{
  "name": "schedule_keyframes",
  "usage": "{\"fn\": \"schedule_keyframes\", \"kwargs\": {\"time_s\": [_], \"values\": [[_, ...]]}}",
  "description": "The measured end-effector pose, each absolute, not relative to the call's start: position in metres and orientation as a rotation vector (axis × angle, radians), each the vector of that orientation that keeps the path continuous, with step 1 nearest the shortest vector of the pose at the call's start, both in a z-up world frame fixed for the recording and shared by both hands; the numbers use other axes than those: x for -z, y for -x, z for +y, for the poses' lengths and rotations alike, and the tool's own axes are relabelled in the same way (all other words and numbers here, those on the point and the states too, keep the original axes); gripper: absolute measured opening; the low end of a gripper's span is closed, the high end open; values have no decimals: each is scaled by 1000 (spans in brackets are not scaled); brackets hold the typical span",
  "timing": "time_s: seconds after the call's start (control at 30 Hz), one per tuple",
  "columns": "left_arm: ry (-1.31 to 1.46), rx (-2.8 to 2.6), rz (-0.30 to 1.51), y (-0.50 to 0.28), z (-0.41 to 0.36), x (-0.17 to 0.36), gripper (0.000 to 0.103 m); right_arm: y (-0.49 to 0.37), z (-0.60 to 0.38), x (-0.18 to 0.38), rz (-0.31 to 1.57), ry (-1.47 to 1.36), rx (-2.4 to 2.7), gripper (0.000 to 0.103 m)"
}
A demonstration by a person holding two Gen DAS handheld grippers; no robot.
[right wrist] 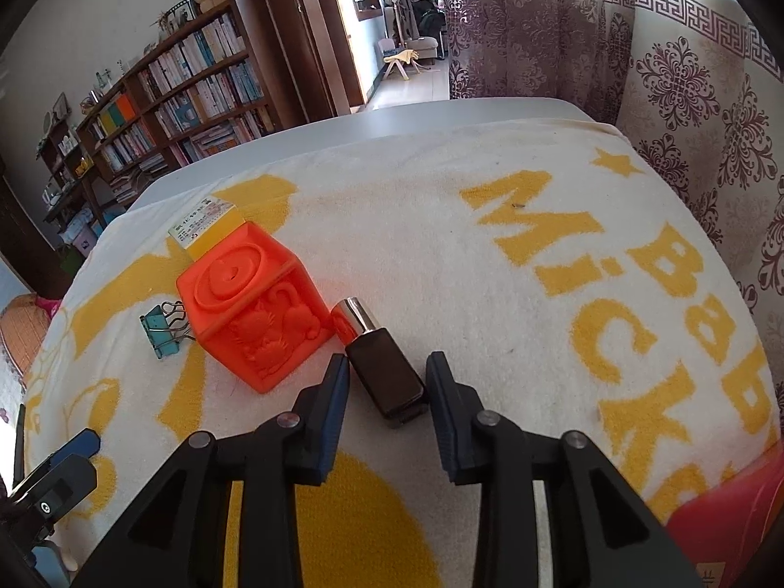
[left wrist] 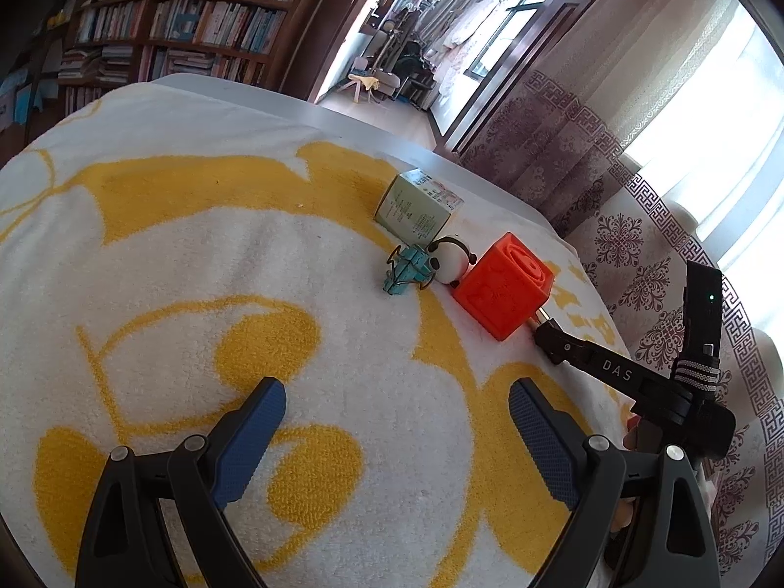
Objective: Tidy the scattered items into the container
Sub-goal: 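Grasp the brown nail polish bottle upright with the right tool, then grasp the green binder clip with the left tool while the right tool holds the nail polish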
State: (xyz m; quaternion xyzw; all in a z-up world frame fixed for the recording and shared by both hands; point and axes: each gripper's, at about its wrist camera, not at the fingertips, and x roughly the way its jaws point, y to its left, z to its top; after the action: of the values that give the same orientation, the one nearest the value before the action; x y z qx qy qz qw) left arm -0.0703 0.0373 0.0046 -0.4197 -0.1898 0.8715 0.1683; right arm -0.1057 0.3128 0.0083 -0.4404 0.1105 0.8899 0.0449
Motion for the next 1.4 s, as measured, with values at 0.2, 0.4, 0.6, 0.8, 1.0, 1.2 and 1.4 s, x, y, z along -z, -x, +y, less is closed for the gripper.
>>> {"fn": "schedule_keyframes", "kwargs": {"time_s": [0.2, 0.4, 0.6, 0.8, 1.0, 1.2, 1.4], "values": [[1166, -2477, -576, 70, 32, -7, 94, 89, 322, -17, 469, 1348, -2686, 22], [1209, -2542, -487, 78, 35, -13, 94, 79, 326, -29, 489, 1266, -2686, 22], [1217, -2579, -204, 104, 61, -25, 94, 80, 329, -30, 498, 1261, -2675, 22], [1278, -2516, -102, 147, 91, -17, 94, 79, 331, -30, 520, 1260, -2674, 22], [1339, -2472, -196, 178, 90, -5, 83, 81, 336, -27, 538, 1270, -2653, 22], [1317, -2422, -184, 177, 92, -5, 41, 82, 337, -26, 528, 1269, -2648, 22], [1292, -2412, -179, 152, 84, -6, 35, 82, 338, -25, 528, 1264, -2647, 22]]}}
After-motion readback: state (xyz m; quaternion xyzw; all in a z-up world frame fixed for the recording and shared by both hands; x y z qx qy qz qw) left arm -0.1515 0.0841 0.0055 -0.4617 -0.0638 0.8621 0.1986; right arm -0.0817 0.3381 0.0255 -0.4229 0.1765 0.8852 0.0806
